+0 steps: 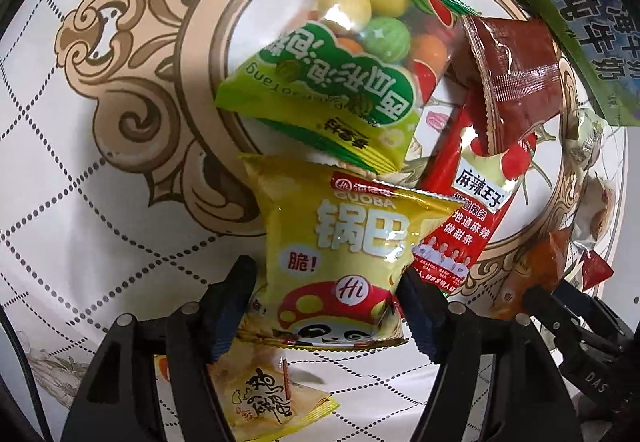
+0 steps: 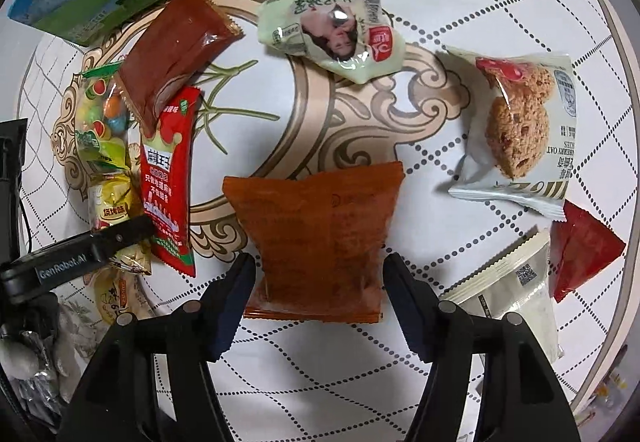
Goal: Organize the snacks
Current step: 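Grasp the yellow Guoba chip bag with the left tool while the right tool grasps the orange packet, then carry both packets into the box and open both tools to release, then grasp the yellow egg-roll bag with the left tool while the right tool grasps the red spicy strip packet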
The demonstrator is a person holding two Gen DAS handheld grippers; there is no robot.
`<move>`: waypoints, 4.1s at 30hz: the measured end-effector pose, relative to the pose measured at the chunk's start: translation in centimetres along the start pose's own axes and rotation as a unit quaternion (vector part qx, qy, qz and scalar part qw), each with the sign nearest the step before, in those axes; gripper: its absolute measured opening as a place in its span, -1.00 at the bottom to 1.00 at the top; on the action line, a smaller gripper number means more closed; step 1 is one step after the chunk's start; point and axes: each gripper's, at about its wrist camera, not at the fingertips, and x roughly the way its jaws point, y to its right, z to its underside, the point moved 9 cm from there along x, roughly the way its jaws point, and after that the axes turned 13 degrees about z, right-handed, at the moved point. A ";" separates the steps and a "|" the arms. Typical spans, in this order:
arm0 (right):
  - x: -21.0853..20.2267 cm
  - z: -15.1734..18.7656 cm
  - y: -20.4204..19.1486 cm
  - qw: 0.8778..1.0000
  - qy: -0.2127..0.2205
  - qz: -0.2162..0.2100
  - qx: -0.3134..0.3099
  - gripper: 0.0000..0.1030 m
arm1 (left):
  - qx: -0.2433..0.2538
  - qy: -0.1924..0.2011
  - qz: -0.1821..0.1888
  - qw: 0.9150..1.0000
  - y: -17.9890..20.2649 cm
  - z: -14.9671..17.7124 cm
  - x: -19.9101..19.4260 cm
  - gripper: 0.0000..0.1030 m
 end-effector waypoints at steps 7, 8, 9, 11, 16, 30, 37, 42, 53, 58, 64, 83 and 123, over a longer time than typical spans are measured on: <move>2.3 0.7 -0.5 1.000 0.000 -0.005 0.020 0.17 | 0.036 0.041 -0.042 0.998 2.0 1.8 -2.7 0.11; 2.3 0.7 -0.4 1.000 0.004 -0.005 0.021 0.15 | 0.045 0.047 -0.052 0.996 2.4 2.0 -3.1 0.09; 2.3 0.8 -0.5 1.000 0.007 -0.006 0.021 0.07 | 0.051 0.051 -0.055 0.996 2.8 2.3 -3.3 0.08; 1.9 1.2 -0.5 1.000 0.012 -0.007 0.021 0.01 | 0.062 0.054 -0.061 0.995 4.0 2.7 -3.8 0.07; 0.1 1.4 -1.6 0.999 0.029 -0.017 0.025 -0.03 | 0.084 0.064 -0.059 0.993 5.9 3.6 -5.6 0.06; -15.6 -2.1 0.6 0.984 0.137 -0.104 0.035 -0.04 | 0.160 0.142 0.054 0.975 18.6 -0.4 -19.2 0.06; -21.7 -13.1 3.8 0.977 0.195 -0.070 0.047 -0.04 | 0.177 0.175 0.039 0.968 21.6 -8.5 -23.5 0.06; -20.7 -21.6 4.8 0.982 0.177 -0.037 0.053 -0.03 | 0.163 0.168 -0.004 0.972 20.8 -16.7 -22.7 0.06; -14.2 -32.2 6.0 0.992 0.114 0.016 0.047 -0.02 | 0.113 0.095 -0.052 0.988 16.3 -28.2 -15.4 0.07; -12.0 -33.5 6.6 0.994 0.097 0.034 0.048 0.72 | 0.101 0.078 -0.041 0.991 16.3 -29.4 -14.1 0.44; -11.2 -33.5 5.8 0.994 0.094 0.035 0.040 0.85 | 0.116 0.087 -0.055 0.988 16.6 -29.9 -13.9 0.76; -14.3 -26.6 4.3 0.987 0.147 0.043 0.043 0.86 | 0.139 0.177 -0.053 0.973 16.4 -22.3 -18.6 0.76; -5.9 2.4 -4.5 0.995 0.059 -0.078 0.032 0.80 | -0.031 0.020 0.012 0.999 -1.9 8.6 -7.0 0.76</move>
